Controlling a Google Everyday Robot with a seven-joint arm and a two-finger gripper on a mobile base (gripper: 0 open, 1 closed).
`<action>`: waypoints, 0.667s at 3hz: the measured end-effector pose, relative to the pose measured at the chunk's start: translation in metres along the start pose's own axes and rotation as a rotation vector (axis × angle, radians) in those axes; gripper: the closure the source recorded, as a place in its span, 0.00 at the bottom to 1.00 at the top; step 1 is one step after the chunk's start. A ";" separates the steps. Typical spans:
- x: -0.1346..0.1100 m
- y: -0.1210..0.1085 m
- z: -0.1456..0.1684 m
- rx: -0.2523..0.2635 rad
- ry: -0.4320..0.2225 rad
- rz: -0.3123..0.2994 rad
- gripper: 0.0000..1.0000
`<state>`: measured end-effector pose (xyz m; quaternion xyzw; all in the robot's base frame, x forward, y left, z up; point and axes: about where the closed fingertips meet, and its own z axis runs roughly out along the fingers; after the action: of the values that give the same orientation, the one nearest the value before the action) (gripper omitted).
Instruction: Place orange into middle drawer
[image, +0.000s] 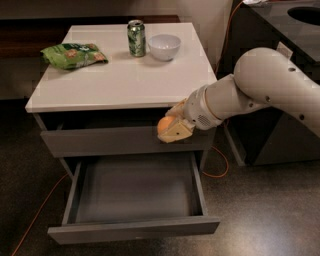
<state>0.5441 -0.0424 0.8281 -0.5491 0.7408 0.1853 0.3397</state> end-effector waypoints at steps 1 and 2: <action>0.028 0.019 0.022 -0.017 0.017 -0.051 1.00; 0.063 0.028 0.049 -0.007 0.018 -0.092 1.00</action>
Offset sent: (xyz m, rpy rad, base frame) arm -0.0243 -0.0093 -0.1345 -0.0541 -0.0989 0.0769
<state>0.5222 -0.0446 0.7466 -0.5852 0.7173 0.1673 0.3392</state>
